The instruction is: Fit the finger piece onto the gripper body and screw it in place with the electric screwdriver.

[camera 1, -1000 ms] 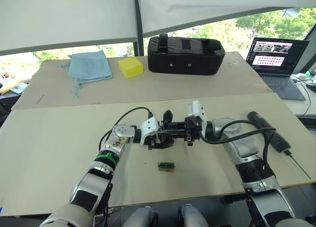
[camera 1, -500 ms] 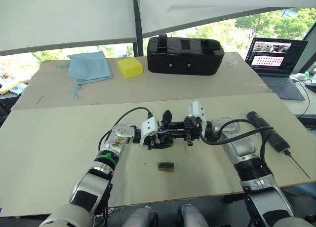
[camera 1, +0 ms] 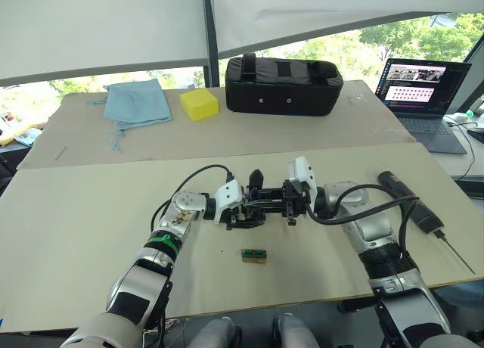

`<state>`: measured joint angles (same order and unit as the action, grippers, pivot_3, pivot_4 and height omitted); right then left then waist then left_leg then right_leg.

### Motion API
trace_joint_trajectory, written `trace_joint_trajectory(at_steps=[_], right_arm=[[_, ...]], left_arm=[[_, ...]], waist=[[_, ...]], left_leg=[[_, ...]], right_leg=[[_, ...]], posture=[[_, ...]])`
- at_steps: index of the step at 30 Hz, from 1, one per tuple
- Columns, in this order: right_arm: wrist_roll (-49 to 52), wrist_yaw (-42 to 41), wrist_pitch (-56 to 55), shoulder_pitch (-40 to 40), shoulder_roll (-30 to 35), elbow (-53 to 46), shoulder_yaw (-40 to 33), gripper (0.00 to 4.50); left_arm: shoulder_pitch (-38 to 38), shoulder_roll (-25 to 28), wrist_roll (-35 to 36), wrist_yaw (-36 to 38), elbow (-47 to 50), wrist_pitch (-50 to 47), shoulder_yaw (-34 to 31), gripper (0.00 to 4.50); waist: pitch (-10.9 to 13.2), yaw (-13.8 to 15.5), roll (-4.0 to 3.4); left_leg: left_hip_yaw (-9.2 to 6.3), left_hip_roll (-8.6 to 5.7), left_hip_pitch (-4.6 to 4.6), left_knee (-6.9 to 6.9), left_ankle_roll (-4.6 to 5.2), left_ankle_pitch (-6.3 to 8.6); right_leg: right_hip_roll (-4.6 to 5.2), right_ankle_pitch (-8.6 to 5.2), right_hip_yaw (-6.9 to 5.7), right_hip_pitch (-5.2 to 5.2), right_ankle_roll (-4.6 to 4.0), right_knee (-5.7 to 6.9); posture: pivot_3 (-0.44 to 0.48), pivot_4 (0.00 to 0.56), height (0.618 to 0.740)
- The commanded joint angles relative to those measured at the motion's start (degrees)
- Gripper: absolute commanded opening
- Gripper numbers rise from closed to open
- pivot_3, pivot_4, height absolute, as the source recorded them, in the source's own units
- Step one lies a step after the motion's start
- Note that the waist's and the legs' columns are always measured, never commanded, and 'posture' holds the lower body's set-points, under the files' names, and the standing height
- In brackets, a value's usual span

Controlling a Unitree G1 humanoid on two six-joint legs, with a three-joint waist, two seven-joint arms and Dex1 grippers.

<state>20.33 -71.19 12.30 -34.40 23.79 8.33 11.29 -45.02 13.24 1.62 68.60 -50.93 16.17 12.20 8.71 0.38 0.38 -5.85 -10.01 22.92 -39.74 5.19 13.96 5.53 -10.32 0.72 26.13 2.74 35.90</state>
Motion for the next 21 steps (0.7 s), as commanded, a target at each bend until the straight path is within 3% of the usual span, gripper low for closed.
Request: trace_joint_trajectory(at_steps=[1,21], right_arm=[[-4.3,-0.9,-0.3,2.2,0.3,1.9,5.0,0.38],[-5.4,-3.2,1.4,-2.6,-1.1,11.0,4.9,0.38]], left_arm=[[-0.4,-0.5,-0.2,0.1,1.1,0.5,0.1,2.39],[-0.3,-0.8,-0.1,0.4,1.2,0.6,0.2,2.39]], waist=[[0.0,0.0,0.0],[0.0,-0.6,-0.01]], left_leg=[[0.0,0.0,-0.01,0.0,0.0,0.0],[0.0,0.07,-0.06,0.0,-0.02,0.0]], right_leg=[[0.0,0.0,0.0,0.0,0.0,0.0],[-0.08,0.0,0.04,-0.04,-0.01,0.01]], posture=[[0.0,0.15,0.74],[0.0,0.15,0.74]])
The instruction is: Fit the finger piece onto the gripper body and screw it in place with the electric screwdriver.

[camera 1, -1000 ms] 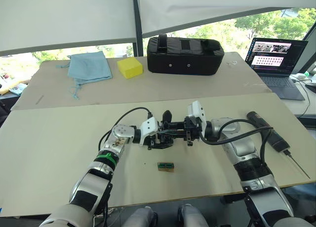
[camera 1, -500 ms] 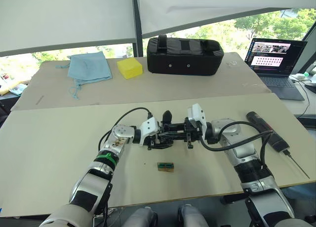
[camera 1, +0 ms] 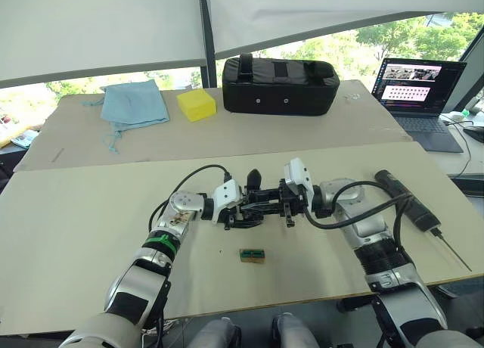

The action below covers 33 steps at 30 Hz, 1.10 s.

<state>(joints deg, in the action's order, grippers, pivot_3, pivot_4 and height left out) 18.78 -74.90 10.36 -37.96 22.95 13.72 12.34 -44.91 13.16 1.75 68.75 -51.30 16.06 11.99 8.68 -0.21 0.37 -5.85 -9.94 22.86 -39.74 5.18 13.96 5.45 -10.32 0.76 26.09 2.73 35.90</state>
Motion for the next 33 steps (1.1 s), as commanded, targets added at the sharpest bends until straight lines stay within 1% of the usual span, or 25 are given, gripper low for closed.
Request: trace_joint_trajectory(at_steps=[1,6,19,29,33], right_arm=[[-4.0,0.4,3.2,0.5,-0.5,6.3,3.9,0.38],[-4.8,-0.2,3.5,0.1,-0.5,7.4,4.6,0.38],[-6.6,2.4,7.5,4.6,2.8,5.8,5.7,0.38],[-9.2,1.7,9.8,1.1,4.1,8.5,10.5,0.38],[-8.5,1.7,9.6,1.0,4.4,8.1,10.5,0.38]], left_arm=[[-0.4,-0.7,-0.2,0.2,1.6,0.7,0.4,2.39],[-0.4,-0.8,-0.3,0.2,1.7,0.7,0.3,2.39],[-0.2,-0.6,-0.6,0.2,1.8,0.9,0.1,2.39],[-0.5,-1.0,-1.2,0.0,1.4,1.5,-0.1,2.39],[-0.5,-1.0,-1.2,-0.2,1.3,1.4,-0.2,2.39]], waist=[[0.0,-0.1,0.0],[-0.1,-0.3,-0.04],[-0.8,-0.2,-0.01],[-1.4,-0.1,0.0],[-1.4,-0.2,0.0]], left_leg=[[0.0,0.01,-0.01,0.0,0.0,0.0],[0.0,0.03,-0.03,0.0,-0.01,0.0],[-0.01,0.02,-0.1,0.05,0.0,0.03],[-0.01,0.06,-0.27,0.09,0.04,0.18],[-0.01,0.14,-0.6,0.12,0.21,0.44]], right_leg=[[-0.01,0.0,0.0,0.0,0.0,0.0],[-0.01,0.0,0.01,-0.02,0.0,0.01],[0.0,0.0,0.01,-0.07,0.0,0.01],[-0.04,-0.01,0.01,-0.23,-0.01,-0.06],[-0.06,-0.03,0.02,-0.61,-0.02,-0.15]], posture=[[0.0,0.15,0.74],[0.0,0.15,0.74],[0.0,0.15,0.74],[0.0,0.15,0.74],[0.0,0.15,0.74]])
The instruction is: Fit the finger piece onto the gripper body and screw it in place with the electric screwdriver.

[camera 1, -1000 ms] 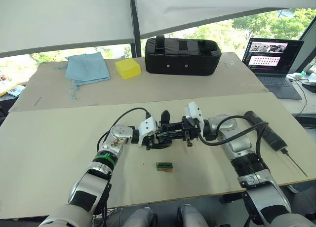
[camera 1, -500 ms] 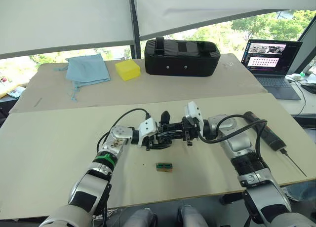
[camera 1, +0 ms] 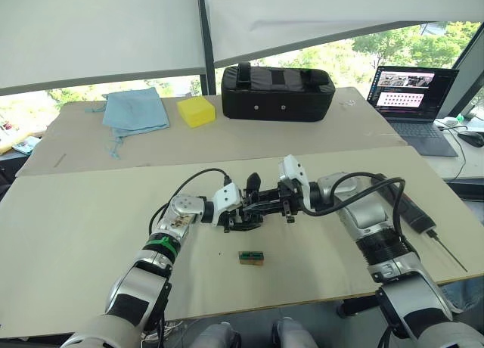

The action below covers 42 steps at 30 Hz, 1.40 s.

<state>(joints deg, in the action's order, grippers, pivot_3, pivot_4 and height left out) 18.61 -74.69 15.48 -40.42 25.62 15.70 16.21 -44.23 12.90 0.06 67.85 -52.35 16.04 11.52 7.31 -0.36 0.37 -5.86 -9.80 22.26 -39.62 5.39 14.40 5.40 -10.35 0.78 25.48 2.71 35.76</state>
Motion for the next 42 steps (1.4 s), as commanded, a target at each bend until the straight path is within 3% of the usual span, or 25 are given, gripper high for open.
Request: trace_joint_trajectory(at_steps=[1,10,11,17,26,32,33,35,36,39,42], right_arm=[[-8.0,1.4,4.3,3.6,1.9,5.5,6.4,0.38],[-2.5,2.1,1.6,3.4,1.2,-0.5,1.2,0.38],[-1.5,1.7,2.9,3.2,1.4,-1.3,0.7,1.44],[-1.8,2.3,2.6,3.4,3.0,-5.9,-1.1,3.4],[-0.2,2.9,5.1,4.1,6.2,-9.3,-4.7,3.44],[1.7,3.4,8.8,8.0,12.0,-16.7,-9.4,3.44],[2.0,3.7,9.6,8.7,12.9,-17.9,-10.2,3.44],[2.8,5.7,13.7,10.8,16.0,-21.0,-12.6,3.44],[2.8,7.0,16.6,11.7,17.8,-22.4,-13.8,3.69],[3.8,9.3,27.1,14.4,24.8,-26.4,-16.9,4.48],[2.9,11.9,35.0,15.4,31.5,-26.4,-18.4,4.48]], left_arm=[[-1.1,-0.7,0.4,0.7,2.4,1.5,0.3,2.39],[-1.1,-0.9,0.3,0.1,1.4,1.8,0.3,2.39],[-1.2,-1.0,0.3,0.1,1.4,1.9,0.3,2.39],[-1.4,-1.2,0.2,-0.1,0.6,2.1,0.3,2.39],[-1.7,-1.3,0.1,0.1,0.1,2.2,0.1,2.39],[-2.3,-1.0,-0.6,-0.8,-1.2,1.7,0.0,2.39],[-2.5,-0.9,-0.6,-0.9,-1.4,1.6,-0.1,3.43],[-2.3,-0.1,-0.3,0.3,-1.5,1.3,-0.2,4.28],[-2.1,0.4,-0.3,0.6,-1.4,1.4,-0.2,4.49],[-1.0,3.2,0.0,2.1,0.4,1.7,-0.6,4.5],[1.0,6.7,2.0,5.1,5.1,-0.4,-1.6,4.5]], waist=[[0.0,0.0,0.0],[0.0,0.2,-0.01],[0.0,0.3,-0.01],[0.1,1.0,-0.09],[0.1,1.2,-0.09],[0.1,1.2,-0.08],[0.1,1.3,-0.08],[0.1,1.3,-0.07],[0.1,1.3,-0.07],[0.1,1.3,-0.06],[0.1,1.0,-0.06]], left_leg=[[-0.01,0.02,-0.07,0.02,0.13,0.1],[0.0,0.0,-0.26,0.1,0.18,0.17],[-0.01,-0.01,-0.24,0.1,0.18,0.17],[-0.01,-0.12,0.16,0.04,-0.2,-0.07],[-0.01,-0.15,0.41,-0.01,-0.18,-0.06],[-0.01,-0.13,0.9,-0.12,-0.25,-0.11],[-0.02,-0.13,0.95,-0.14,-0.27,-0.12],[-0.02,-0.13,0.96,-0.15,-0.27,-0.12],[-0.01,-0.13,0.97,-0.15,-0.27,-0.12],[-0.02,-0.1,1.0,-0.13,-0.25,-0.11],[0.0,-0.05,1.03,-0.11,-0.22,-0.09]], right_leg=[[-0.03,-0.01,-0.01,-0.09,0.0,-0.03],[-0.1,-0.03,-0.01,-0.24,0.01,-0.08],[-0.09,-0.03,-0.01,-0.23,0.01,-0.09],[-0.02,-0.03,0.03,0.21,0.01,-0.03],[0.02,-0.03,0.02,0.45,0.01,-0.04],[0.22,-0.02,0.01,0.66,0.01,0.01],[0.21,-0.02,0.0,0.69,0.01,0.0],[0.23,-0.02,-0.01,0.67,0.01,-0.03],[0.24,-0.02,0.0,0.68,0.01,-0.04],[0.25,-0.02,0.0,0.7,0.01,-0.04],[0.28,-0.03,0.02,0.71,0.0,-0.08]], posture=[[0.0,0.15,0.74],[0.0,0.15,0.74],[0.0,0.15,0.74],[0.0,0.15,0.74],[0.0,0.15,0.74],[0.0,0.15,0.74],[0.0,0.15,0.74],[0.0,0.15,0.74],[0.0,0.15,0.74],[0.0,0.15,0.74],[0.0,0.15,0.74]])
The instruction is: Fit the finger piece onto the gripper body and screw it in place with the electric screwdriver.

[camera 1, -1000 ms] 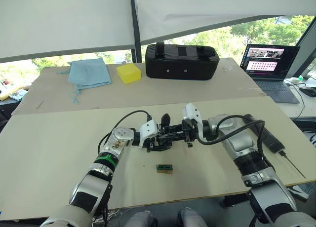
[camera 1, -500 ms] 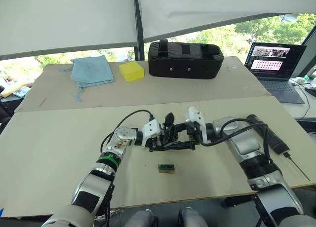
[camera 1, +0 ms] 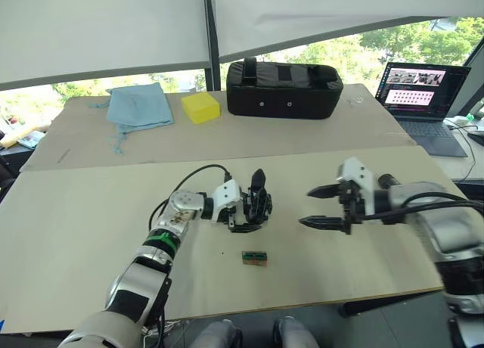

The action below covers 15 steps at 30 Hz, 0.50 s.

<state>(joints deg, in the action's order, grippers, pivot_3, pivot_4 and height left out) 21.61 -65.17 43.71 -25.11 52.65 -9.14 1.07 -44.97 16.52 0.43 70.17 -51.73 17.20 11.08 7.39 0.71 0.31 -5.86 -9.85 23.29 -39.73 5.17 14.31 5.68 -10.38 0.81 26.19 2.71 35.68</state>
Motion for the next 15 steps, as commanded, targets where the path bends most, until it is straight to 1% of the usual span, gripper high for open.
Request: trace_joint_trajectory(at_steps=[1,4,8,10,11,12,13,15], right_arm=[[-0.9,3.0,8.6,-0.1,6.9,0.0,-3.4,4.48],[-4.6,3.1,9.5,-1.5,13.6,7.3,-1.4,4.48],[-12.1,3.2,4.0,-4.6,18.0,17.9,4.1,4.48],[-19.2,6.4,-3.7,-7.4,18.1,27.6,8.1,4.48],[-21.2,7.6,-5.6,-9.2,17.5,31.7,9.1,4.48],[-22.9,8.6,-6.9,-11.6,16.2,36.4,10.3,4.48],[-24.0,8.8,-7.6,-13.5,15.2,39.7,11.0,4.48],[-25.7,6.7,-9.7,-15.8,13.9,44.7,12.6,4.48]], left_arm=[[2.9,4.7,2.8,4.3,7.8,-3.3,-1.6,4.5],[7.2,9.7,7.2,8.6,20.7,-10.9,-2.6,4.5],[11.1,15.5,13.7,11.1,38.0,-24.1,-3.7,4.5],[10.7,17.9,17.6,9.9,46.8,-31.9,-5.3,4.5],[10.3,18.4,19.2,8.9,50.0,-35.2,-5.9,4.5],[10.0,19.6,22.7,8.2,54.7,-40.0,-7.1,4.5],[9.9,20.3,25.1,7.6,57.9,-43.5,-7.8,4.5],[10.4,21.9,29.1,6.9,63.5,-48.8,-8.8,4.5]], waist=[[0.0,-0.2,-0.01],[0.1,-0.2,-0.12],[0.2,0.1,-0.18],[0.2,0.2,-0.19],[0.3,0.2,-0.21],[0.3,0.2,-0.29],[0.4,0.1,-0.38],[0.4,-0.1,-0.42]], left_leg=[[0.0,0.02,0.0,0.02,0.04,0.02],[0.06,0.06,0.02,0.05,0.1,0.06],[0.1,0.03,0.01,0.02,0.05,0.03],[0.11,0.02,-0.01,0.01,0.04,0.03],[0.11,0.01,-0.01,-0.01,0.03,0.03],[0.11,-0.06,0.0,0.0,0.0,0.02],[0.13,-0.12,-0.04,0.0,-0.01,0.01],[0.22,-0.14,-0.04,0.03,-0.04,-0.01]], right_leg=[[-0.01,-0.01,0.02,0.0,-0.01,-0.01],[0.01,-0.03,0.06,0.06,-0.05,-0.01],[0.07,-0.03,0.06,0.01,-0.05,-0.02],[0.11,-0.04,0.04,-0.01,-0.03,-0.04],[0.09,-0.05,0.01,-0.02,-0.01,-0.07],[0.14,-0.07,-0.03,-0.03,0.02,-0.04],[0.16,-0.11,-0.05,-0.02,0.09,0.0],[0.21,-0.13,-0.01,0.02,0.12,0.05]], posture=[[0.0,0.15,0.74],[0.0,0.15,0.74],[0.0,0.15,0.74],[0.0,0.15,0.74],[0.0,0.15,0.74],[0.0,0.15,0.74],[0.0,0.15,0.74],[0.0,0.15,0.74]])
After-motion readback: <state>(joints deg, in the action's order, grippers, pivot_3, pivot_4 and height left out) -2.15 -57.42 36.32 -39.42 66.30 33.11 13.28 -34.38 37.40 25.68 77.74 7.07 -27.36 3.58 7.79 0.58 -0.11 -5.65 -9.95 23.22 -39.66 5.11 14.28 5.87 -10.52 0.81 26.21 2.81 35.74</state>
